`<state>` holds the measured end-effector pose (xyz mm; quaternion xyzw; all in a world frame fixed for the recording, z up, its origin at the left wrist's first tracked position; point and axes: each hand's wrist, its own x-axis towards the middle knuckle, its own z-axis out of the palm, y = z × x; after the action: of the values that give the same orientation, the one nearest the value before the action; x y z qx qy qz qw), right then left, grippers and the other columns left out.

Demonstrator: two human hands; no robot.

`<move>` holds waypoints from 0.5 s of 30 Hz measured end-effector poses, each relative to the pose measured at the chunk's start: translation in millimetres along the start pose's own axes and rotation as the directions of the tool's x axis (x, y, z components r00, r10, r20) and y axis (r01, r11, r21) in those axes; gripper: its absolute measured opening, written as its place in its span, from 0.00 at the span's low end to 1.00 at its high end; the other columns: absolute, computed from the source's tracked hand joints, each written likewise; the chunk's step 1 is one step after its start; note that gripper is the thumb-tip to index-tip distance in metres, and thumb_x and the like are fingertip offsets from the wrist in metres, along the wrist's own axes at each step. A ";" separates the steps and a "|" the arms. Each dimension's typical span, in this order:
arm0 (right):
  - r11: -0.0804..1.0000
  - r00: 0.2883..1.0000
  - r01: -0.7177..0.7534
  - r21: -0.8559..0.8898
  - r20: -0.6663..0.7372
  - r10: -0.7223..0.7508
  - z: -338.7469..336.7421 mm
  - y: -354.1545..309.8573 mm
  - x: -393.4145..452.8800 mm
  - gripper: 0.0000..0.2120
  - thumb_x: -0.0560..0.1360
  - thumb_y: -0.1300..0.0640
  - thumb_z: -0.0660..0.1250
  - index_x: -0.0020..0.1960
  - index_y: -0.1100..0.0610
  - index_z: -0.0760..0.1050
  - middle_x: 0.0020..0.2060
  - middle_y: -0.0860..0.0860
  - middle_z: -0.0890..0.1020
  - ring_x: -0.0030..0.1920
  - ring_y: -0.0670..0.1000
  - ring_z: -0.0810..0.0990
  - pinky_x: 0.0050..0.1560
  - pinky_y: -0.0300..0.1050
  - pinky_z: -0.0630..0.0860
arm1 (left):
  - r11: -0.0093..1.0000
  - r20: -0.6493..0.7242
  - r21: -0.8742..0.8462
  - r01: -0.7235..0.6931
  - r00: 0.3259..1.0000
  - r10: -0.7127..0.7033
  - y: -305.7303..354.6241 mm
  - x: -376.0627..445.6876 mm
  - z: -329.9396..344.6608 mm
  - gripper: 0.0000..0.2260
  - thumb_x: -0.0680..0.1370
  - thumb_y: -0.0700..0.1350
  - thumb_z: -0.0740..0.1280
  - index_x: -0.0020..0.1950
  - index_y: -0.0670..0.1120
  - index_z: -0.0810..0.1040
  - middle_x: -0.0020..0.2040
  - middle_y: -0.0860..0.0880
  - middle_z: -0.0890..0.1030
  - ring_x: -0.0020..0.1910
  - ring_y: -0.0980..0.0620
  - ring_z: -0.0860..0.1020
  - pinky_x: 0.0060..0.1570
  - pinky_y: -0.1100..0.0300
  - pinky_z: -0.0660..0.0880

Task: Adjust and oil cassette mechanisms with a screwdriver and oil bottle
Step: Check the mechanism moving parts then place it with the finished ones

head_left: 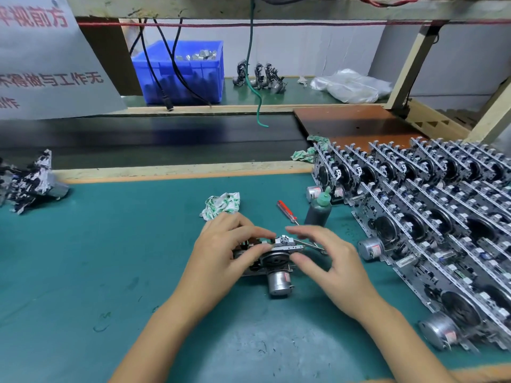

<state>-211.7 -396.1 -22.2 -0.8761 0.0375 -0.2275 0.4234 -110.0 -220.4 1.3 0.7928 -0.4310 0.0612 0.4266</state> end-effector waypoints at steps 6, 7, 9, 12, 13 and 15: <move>0.870 0.950 0.304 -0.387 0.183 -0.251 -4.2 -35.0 33.6 0.15 0.73 0.42 0.63 0.42 0.54 0.74 0.36 0.45 0.74 0.39 0.46 0.71 0.42 0.32 0.63 | 0.976 0.018 0.194 -0.095 0.995 0.094 -2.0 -4.0 -22.9 0.12 0.74 0.57 0.63 0.46 0.53 0.83 0.41 0.57 0.77 0.42 0.61 0.69 0.45 0.58 0.66; 0.832 0.933 0.340 -0.439 0.271 -0.237 -4.7 -39.4 40.1 0.16 0.73 0.41 0.63 0.42 0.54 0.73 0.34 0.44 0.71 0.37 0.47 0.69 0.39 0.35 0.61 | 0.963 0.027 0.244 -0.118 0.993 0.115 -2.3 -4.5 -26.6 0.13 0.74 0.57 0.62 0.45 0.52 0.83 0.39 0.56 0.77 0.40 0.60 0.69 0.43 0.58 0.66; 0.777 0.889 0.384 -0.498 0.428 -0.165 -5.4 -46.6 51.4 0.17 0.75 0.39 0.62 0.42 0.52 0.68 0.33 0.44 0.69 0.35 0.48 0.67 0.36 0.42 0.60 | 0.947 0.055 0.290 -0.135 0.991 0.124 -2.4 -4.8 -32.6 0.14 0.74 0.57 0.61 0.43 0.52 0.83 0.37 0.56 0.77 0.38 0.58 0.69 0.40 0.60 0.66; 0.750 0.832 0.439 -0.495 0.539 -0.132 -5.7 -51.2 59.1 0.15 0.77 0.39 0.58 0.42 0.50 0.63 0.33 0.48 0.75 0.35 0.52 0.70 0.35 0.47 0.63 | 0.944 0.114 0.291 -0.156 0.985 0.128 -2.3 -3.1 -39.0 0.13 0.75 0.56 0.61 0.43 0.52 0.83 0.35 0.57 0.76 0.36 0.58 0.70 0.36 0.64 0.67; 0.749 0.822 0.461 -0.477 0.547 -0.158 -5.6 -52.7 58.6 0.15 0.78 0.41 0.58 0.41 0.50 0.62 0.33 0.50 0.76 0.35 0.54 0.72 0.35 0.48 0.63 | 0.937 0.133 0.299 -0.179 0.980 0.145 -2.1 -0.9 -40.8 0.12 0.75 0.55 0.63 0.43 0.51 0.82 0.36 0.57 0.76 0.35 0.58 0.71 0.36 0.63 0.68; 0.749 0.826 0.475 -0.462 0.527 -0.200 -7.8 -55.9 56.9 0.15 0.78 0.42 0.59 0.40 0.50 0.62 0.32 0.52 0.77 0.35 0.58 0.75 0.33 0.48 0.62 | 0.930 0.151 0.299 -0.215 0.973 0.176 0.1 8.5 -45.3 0.09 0.75 0.53 0.65 0.43 0.51 0.82 0.37 0.57 0.77 0.35 0.56 0.74 0.33 0.58 0.73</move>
<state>-171.4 -380.7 45.3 -0.9811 -0.1572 -0.0735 0.0859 -92.6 -192.8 33.8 0.8055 -0.5181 0.1225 0.2601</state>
